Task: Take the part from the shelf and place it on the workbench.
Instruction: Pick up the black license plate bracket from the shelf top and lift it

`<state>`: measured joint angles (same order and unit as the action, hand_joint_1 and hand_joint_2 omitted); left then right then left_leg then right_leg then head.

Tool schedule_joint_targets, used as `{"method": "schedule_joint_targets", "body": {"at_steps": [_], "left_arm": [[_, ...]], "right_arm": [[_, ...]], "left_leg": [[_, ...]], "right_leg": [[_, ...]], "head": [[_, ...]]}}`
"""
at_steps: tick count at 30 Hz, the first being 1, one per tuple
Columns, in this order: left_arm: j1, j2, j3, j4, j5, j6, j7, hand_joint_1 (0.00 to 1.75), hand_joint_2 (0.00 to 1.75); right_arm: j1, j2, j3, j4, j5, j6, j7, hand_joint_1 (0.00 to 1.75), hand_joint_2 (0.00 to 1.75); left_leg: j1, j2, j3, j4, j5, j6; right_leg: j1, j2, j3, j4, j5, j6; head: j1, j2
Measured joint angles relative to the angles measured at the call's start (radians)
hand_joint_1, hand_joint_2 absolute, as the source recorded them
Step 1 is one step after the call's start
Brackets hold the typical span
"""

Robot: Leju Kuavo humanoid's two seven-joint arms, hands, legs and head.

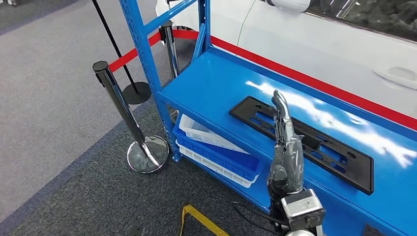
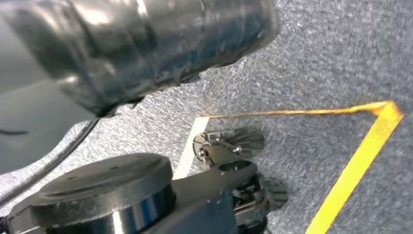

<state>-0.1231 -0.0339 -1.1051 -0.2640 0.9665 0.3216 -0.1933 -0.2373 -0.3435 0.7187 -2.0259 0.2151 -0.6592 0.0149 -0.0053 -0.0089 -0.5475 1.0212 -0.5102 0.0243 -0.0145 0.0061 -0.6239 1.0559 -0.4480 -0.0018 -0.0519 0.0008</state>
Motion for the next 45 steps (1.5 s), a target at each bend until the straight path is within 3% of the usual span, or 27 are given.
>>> {"method": "schedule_joint_targets", "body": {"at_steps": [2,3,6,7,8,9,11,13,15,17,19,20,23,24,25,26,28,30,31,33,35,37,39,40,41,43,45], "left_arm": [[0.000,0.000,0.000,0.000,0.000,-0.001,0.000,0.00,0.00],[-0.001,0.000,0.000,0.000,-0.001,0.000,-0.001,0.00,0.00],[-0.001,0.000,0.000,0.000,-0.005,0.004,0.001,0.00,0.00],[0.000,0.000,-0.001,0.000,-0.007,0.005,0.003,0.00,0.00],[0.002,-0.001,-0.001,0.000,-0.010,0.005,0.005,0.00,0.00],[0.003,-0.001,-0.001,0.000,-0.012,0.008,0.008,0.00,0.00],[0.003,0.000,-0.001,0.000,-0.017,0.017,0.011,0.00,0.00],[0.002,0.000,-0.003,0.000,-0.023,0.027,0.013,0.00,0.00],[0.005,0.000,-0.007,0.000,-0.030,0.031,0.017,0.00,0.00],[0.008,0.000,-0.009,0.000,-0.034,0.032,0.022,0.00,0.00],[0.005,0.000,-0.010,0.000,-0.035,0.031,0.023,0.00,0.00],[0.003,0.000,-0.012,0.000,-0.035,0.029,0.025,0.00,0.00],[0.001,-0.001,-0.018,0.000,-0.033,0.024,0.035,0.00,0.00],[0.001,-0.001,-0.019,0.000,-0.031,0.022,0.038,0.00,0.00],[0.001,-0.001,-0.019,0.000,-0.031,0.020,0.041,0.00,0.00],[0.001,-0.001,-0.019,0.000,-0.029,0.017,0.043,0.00,0.00],[0.000,0.000,-0.019,0.000,-0.026,0.012,0.043,0.00,0.00],[-0.001,0.001,-0.019,0.000,-0.023,0.009,0.043,0.00,0.00],[-0.001,0.001,-0.019,0.000,-0.022,0.009,0.043,0.00,0.00],[-0.001,0.001,-0.019,0.000,-0.021,0.009,0.043,0.00,0.00],[-0.002,0.001,-0.019,0.000,-0.021,0.009,0.043,0.00,0.00],[-0.002,0.001,-0.020,0.000,-0.021,0.008,0.044,0.00,0.00],[0.000,0.001,-0.021,0.000,-0.020,0.007,0.049,0.00,0.00],[0.001,0.001,-0.021,0.000,-0.021,0.006,0.051,0.00,0.00],[0.002,0.001,-0.021,0.000,-0.021,0.004,0.053,0.00,0.00],[0.000,0.002,-0.022,0.000,-0.023,0.002,0.056,0.00,0.00],[-0.003,0.007,-0.024,0.001,-0.029,-0.002,0.058,0.00,0.00]], "right_arm": [[0.000,-0.001,0.000,-0.001,0.000,0.000,-0.002,0.00,0.00],[0.000,-0.001,0.000,-0.001,0.000,0.001,-0.003,0.00,0.00],[0.000,-0.001,0.000,-0.001,-0.004,0.008,-0.012,0.00,0.00],[0.001,-0.001,0.000,-0.001,-0.009,0.011,-0.018,0.00,0.00],[0.001,-0.001,0.000,-0.001,-0.016,0.015,-0.024,0.00,0.00],[0.001,-0.001,0.000,-0.001,-0.026,0.020,-0.031,0.00,0.00],[0.001,-0.001,0.000,-0.001,-0.049,0.027,-0.044,0.00,0.00],[0.000,-0.002,0.000,-0.001,-0.068,0.031,-0.055,0.00,0.00],[0.000,-0.002,-0.001,-0.001,-0.081,0.032,-0.063,0.00,0.00],[0.001,-0.002,-0.002,-0.003,-0.089,0.032,-0.067,0.00,0.00],[0.000,-0.004,-0.004,-0.004,-0.093,0.032,-0.070,0.00,0.00],[0.000,-0.004,-0.004,-0.004,-0.094,0.032,-0.071,0.00,0.00],[0.002,-0.004,-0.006,-0.004,-0.105,0.033,-0.076,0.00,0.00],[0.003,-0.005,-0.006,-0.004,-0.111,0.033,-0.079,0.00,0.00],[0.003,-0.005,-0.006,-0.004,-0.118,0.033,-0.082,0.00,0.00],[0.003,-0.005,-0.006,-0.004,-0.123,0.034,-0.086,0.00,0.00],[0.002,-0.004,-0.006,-0.003,-0.131,0.033,-0.091,0.00,0.00],[0.000,-0.004,-0.007,-0.004,-0.134,0.033,-0.095,0.00,0.00],[0.000,-0.004,-0.007,-0.004,-0.135,0.033,-0.096,0.00,0.00],[0.000,-0.004,-0.007,-0.004,-0.136,0.033,-0.097,0.00,0.00],[-0.001,-0.004,-0.007,-0.004,-0.141,0.032,-0.099,0.00,0.00],[-0.002,-0.003,-0.007,-0.004,-0.147,0.031,-0.101,0.00,0.00],[-0.002,-0.003,-0.007,-0.004,-0.148,0.033,-0.103,0.00,0.00],[-0.002,-0.003,-0.007,-0.003,-0.147,0.035,-0.104,0.00,0.00],[-0.002,-0.003,-0.007,-0.003,-0.146,0.038,-0.103,0.00,0.00],[-0.003,-0.003,-0.007,-0.002,-0.141,0.049,-0.101,0.00,0.00],[-0.006,-0.003,-0.007,0.000,-0.137,0.064,-0.098,0.00,0.00]], "left_leg": [[0.002,0.002,0.000,0.014,-0.014,-0.009],[0.003,0.003,-0.013,0.046,-0.030,-0.013],[0.007,0.004,-0.125,0.232,-0.092,-0.023],[0.008,0.004,-0.160,0.276,-0.094,-0.023],[0.007,0.003,-0.178,0.285,-0.078,-0.020],[0.007,0.003,-0.176,0.255,-0.042,-0.015],[0.003,-0.012,-0.134,0.126,0.046,-0.004],[0.001,-0.039,-0.098,0.033,0.089,0.003],[-0.004,-0.045,-0.089,0.013,0.085,0.007],[-0.003,-0.028,-0.080,-0.003,0.084,0.013],[0.001,-0.010,-0.062,-0.025,0.085,0.020],[0.001,-0.001,-0.055,-0.030,0.083,0.023],[0.000,0.024,-0.044,-0.028,0.071,0.030],[0.000,0.033,-0.040,-0.027,0.065,0.030],[0.001,0.042,-0.034,-0.024,0.059,0.029],[0.001,0.050,-0.028,-0.021,0.053,0.027],[0.000,0.063,-0.018,-0.009,0.037,0.019],[-0.006,0.076,-0.015,0.003,0.024,0.009],[-0.008,0.085,-0.014,0.005,0.020,0.005],[-0.007,0.099,-0.011,0.008,0.012,-0.002],[-0.002,0.072,-0.024,0.043,-0.016,-0.014],[0.003,0.032,-0.073,0.149,-0.072,-0.023],[0.004,0.022,-0.132,0.260,-0.107,-0.024],[0.004,0.020,-0.145,0.276,-0.100,-0.021],[0.004,0.018,-0.142,0.258,-0.076,-0.016],[0.001,-0.003,-0.097,0.142,-0.004,0.000],[-0.002,-0.042,-0.050,0.037,0.037,0.014]], "right_leg": [[-0.002,0.001,0.011,-0.006,-0.006,-0.012],[-0.003,0.001,0.019,-0.009,-0.009,-0.017],[0.000,-0.001,0.037,-0.009,-0.025,-0.026],[0.001,-0.001,0.043,-0.009,-0.030,-0.027],[0.003,0.001,0.051,-0.009,-0.036,-0.028],[0.005,0.002,0.060,-0.009,-0.042,-0.028],[0.006,0.009,0.077,-0.010,-0.053,-0.024],[0.003,0.019,0.080,-0.012,-0.060,-0.017],[-0.003,0.031,0.076,-0.018,-0.061,-0.006],[-0.005,0.039,0.078,-0.024,-0.062,0.005],[-0.003,0.027,0.065,0.009,-0.084,0.011],[-0.002,0.019,0.043,0.055,-0.106,0.012],[-0.003,0.009,-0.073,0.248,-0.169,0.018],[-0.003,0.007,-0.096,0.275,-0.164,0.020],[-0.004,0.003,-0.098,0.262,-0.139,0.022],[-0.005,-0.005,-0.079,0.210,-0.097,0.023],[-0.001,-0.055,-0.021,0.074,-0.026,0.021],[0.005,-0.091,0.008,0.006,-0.007,0.010],[0.009,-0.090,0.008,0.004,-0.011,0.003],[0.009,-0.064,0.007,0.002,-0.008,-0.009],[0.006,-0.041,0.007,-0.001,-0.005,-0.018],[0.004,-0.017,0.007,-0.002,-0.002,-0.024],[0.006,0.011,0.007,-0.002,-0.002,-0.028],[0.008,0.025,0.007,-0.002,-0.001,-0.029],[0.009,0.040,0.008,-0.002,-0.001,-0.029],[0.011,0.064,0.010,-0.002,-0.001,-0.029],[0.008,0.084,0.008,-0.003,0.002,-0.025]], "head": [[-0.002,0.000],[-0.004,0.000],[-0.007,0.000],[-0.007,0.000],[-0.007,0.000],[-0.007,0.000],[-0.006,0.000],[-0.005,0.000],[-0.005,0.000],[-0.005,0.000],[-0.004,0.000],[-0.003,0.000],[-0.004,0.000],[-0.003,0.000],[-0.003,0.000],[-0.003,0.000],[-0.002,0.000],[-0.003,0.000],[-0.004,0.000],[-0.006,0.000],[-0.009,0.000],[-0.011,0.000],[-0.011,0.000],[-0.012,0.000],[-0.012,0.000],[-0.012,0.000],[-0.011,0.000]]}}
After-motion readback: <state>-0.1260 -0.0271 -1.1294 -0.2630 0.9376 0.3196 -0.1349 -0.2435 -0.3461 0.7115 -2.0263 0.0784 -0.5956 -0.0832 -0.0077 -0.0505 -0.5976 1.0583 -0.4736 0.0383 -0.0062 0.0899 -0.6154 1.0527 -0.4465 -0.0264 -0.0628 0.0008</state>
